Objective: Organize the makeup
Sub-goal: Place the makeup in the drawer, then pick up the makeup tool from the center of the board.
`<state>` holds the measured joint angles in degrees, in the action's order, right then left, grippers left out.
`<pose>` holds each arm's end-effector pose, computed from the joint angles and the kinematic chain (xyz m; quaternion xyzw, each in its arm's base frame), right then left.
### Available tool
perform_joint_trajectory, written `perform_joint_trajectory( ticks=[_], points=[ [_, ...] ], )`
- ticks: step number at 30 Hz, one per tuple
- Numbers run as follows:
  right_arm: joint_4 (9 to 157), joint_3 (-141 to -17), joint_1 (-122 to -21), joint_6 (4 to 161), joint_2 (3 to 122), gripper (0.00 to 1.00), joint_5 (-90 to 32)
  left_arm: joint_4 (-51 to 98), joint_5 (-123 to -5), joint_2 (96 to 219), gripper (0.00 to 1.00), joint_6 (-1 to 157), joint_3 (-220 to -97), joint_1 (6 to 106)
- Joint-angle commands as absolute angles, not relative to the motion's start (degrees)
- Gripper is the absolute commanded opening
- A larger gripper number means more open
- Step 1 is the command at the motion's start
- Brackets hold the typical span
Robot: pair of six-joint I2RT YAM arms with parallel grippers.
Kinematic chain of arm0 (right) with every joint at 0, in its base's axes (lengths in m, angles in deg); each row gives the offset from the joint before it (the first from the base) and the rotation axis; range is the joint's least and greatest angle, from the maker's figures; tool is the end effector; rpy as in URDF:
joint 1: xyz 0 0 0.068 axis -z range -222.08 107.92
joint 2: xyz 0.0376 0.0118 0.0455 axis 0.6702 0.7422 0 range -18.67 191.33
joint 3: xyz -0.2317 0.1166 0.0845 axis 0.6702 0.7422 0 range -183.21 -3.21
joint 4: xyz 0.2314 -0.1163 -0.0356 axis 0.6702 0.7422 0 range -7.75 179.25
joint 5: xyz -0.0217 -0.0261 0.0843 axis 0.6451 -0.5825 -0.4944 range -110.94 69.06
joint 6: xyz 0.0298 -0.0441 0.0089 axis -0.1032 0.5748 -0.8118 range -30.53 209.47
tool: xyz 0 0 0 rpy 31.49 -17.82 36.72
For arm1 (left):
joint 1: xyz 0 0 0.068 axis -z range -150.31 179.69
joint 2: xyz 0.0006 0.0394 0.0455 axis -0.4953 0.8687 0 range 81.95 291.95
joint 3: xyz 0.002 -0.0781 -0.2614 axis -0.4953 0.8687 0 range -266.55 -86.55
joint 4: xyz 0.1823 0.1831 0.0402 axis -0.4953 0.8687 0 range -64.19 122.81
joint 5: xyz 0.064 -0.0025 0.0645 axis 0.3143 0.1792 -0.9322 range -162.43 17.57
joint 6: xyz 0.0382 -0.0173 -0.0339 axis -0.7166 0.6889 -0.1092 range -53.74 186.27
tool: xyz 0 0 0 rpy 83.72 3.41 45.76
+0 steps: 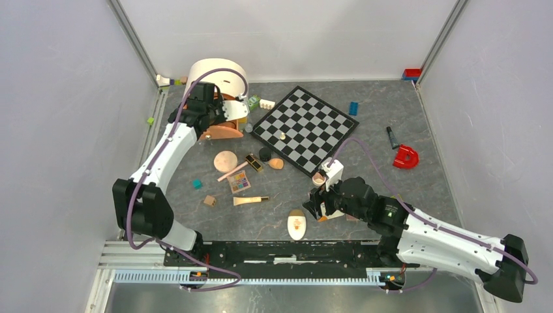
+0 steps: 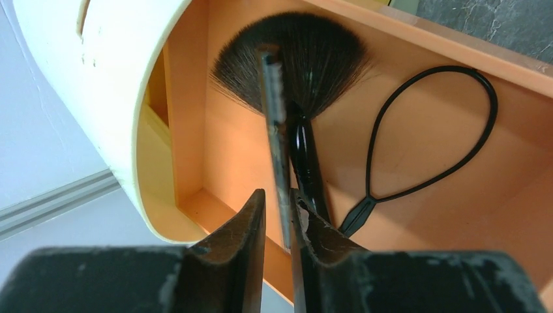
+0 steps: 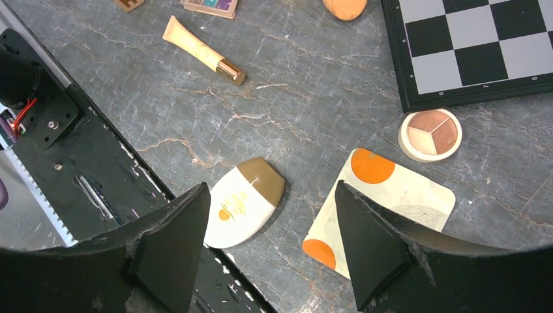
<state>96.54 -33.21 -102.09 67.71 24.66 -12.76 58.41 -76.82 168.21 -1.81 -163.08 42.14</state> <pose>0.0928 0.1507 0.2459 -0.2447 0.8183 0.2919 0.4305 0.3281 -0.0697 0.3209 0.5789 0.7075 0.2194 0.3408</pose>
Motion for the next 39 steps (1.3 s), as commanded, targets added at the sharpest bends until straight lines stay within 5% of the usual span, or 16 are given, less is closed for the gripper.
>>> perform_joint_trajectory(
  ticks=[1,28,33,39],
  points=[
    [94.73,-35.84,-102.16,68.71,25.09,0.77,-13.11,55.43,-76.91,169.73,0.27,-4.19,-163.91,41.77],
    [96.45,-36.88,-102.12,67.77,22.31,0.78,-11.82,51.0,-75.01,154.35,0.56,4.43,-167.04,42.09],
    [96.37,-36.01,-102.11,66.55,21.81,0.78,-10.27,47.51,-70.01,144.85,0.76,21.58,-161.61,42.67],
    [96.31,-35.27,-102.14,65.47,21.8,0.78,-10.08,30.04,-84.3,126.84,0.95,49.46,-146.07,42.7]
  ],
)
